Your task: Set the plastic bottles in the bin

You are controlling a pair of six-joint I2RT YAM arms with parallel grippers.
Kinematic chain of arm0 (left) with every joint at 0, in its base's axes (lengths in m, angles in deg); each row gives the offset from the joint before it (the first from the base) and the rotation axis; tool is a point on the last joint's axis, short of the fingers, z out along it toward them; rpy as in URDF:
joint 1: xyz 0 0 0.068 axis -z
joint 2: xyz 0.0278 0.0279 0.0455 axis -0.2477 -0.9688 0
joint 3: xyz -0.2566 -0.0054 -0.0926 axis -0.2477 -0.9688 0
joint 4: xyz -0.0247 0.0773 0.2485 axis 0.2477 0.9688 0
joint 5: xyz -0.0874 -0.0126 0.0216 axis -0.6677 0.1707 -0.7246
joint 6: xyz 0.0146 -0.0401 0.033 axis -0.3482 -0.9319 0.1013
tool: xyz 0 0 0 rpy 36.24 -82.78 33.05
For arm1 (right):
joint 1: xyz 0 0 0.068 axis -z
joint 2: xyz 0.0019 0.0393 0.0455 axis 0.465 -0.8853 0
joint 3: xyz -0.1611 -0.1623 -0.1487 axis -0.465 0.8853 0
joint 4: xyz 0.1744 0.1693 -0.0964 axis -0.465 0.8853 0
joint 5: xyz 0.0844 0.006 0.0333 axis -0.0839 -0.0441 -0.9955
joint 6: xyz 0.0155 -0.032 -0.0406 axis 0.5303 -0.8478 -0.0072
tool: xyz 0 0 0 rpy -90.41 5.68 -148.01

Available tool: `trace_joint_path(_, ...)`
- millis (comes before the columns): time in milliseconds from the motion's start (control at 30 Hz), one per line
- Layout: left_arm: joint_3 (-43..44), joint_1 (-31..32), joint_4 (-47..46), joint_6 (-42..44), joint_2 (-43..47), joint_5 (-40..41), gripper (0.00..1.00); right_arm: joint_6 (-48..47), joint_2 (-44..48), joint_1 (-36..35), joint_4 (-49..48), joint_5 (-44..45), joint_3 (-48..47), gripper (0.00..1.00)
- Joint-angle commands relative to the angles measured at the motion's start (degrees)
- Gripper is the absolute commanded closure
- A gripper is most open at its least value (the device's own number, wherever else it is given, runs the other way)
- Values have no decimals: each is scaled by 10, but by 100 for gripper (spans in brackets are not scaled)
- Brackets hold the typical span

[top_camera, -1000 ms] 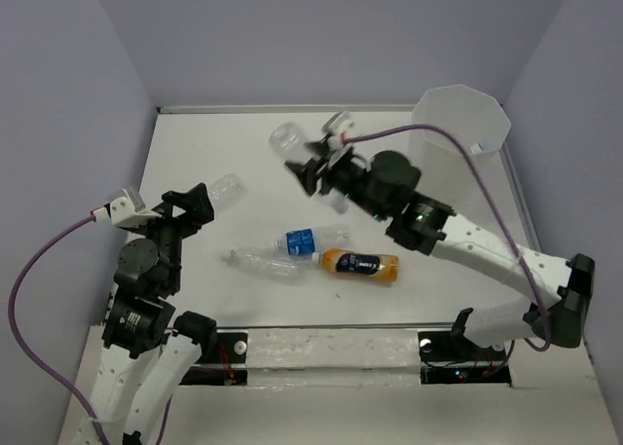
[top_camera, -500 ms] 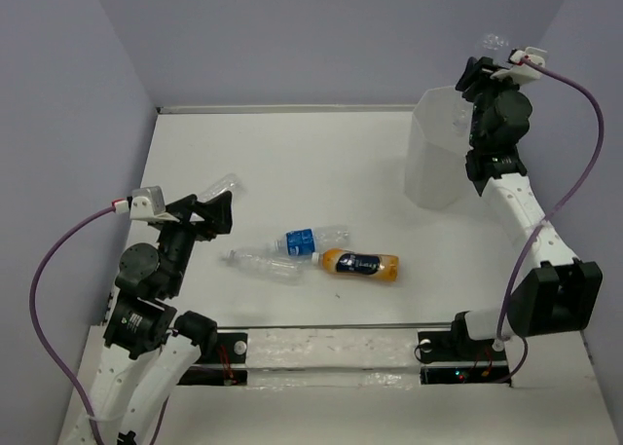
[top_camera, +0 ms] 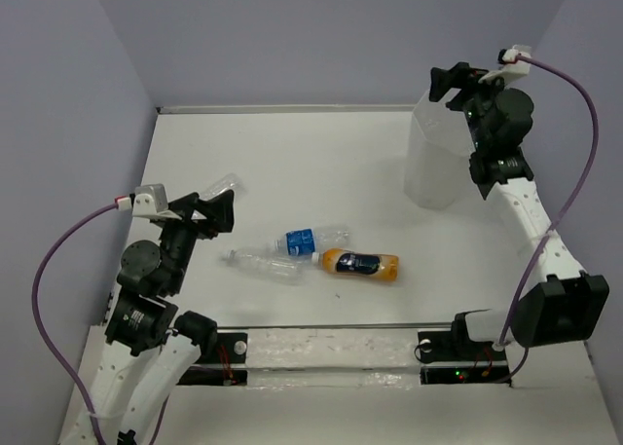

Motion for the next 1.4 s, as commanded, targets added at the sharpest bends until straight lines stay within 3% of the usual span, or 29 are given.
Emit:
trace_joint_path(0, 1, -6, -32, 11, -25, -15, 1, -15, 54, -118, 100, -136, 24, 14)
trace_joint_path(167, 1, -7, -33, 11, -36, -18, 1, -13, 69, -292, 128, -120, 201, 16)
trace_joint_path(267, 0, -7, -35, 11, -41, -25, 1, -43, 61, -401, 188, -36, 238, 11)
trace_joint_path(333, 1, -8, -35, 11, -43, -25, 1, -47, 60, -438, 230, 13, 246, 9)
trace_joint_path(500, -1, -17, -35, 12, -36, -26, 1, -13, 55, -470, 260, 41, 267, 0)
trace_joint_path(1067, -1, -21, -33, 13, -28, -27, 1, 33, -15, -488, 363, 12, 264, 0)
trace_joint_path(1367, -2, -21, -34, 11, -29, -30, 1, 80, -42, -564, 369, -3, 275, 1)
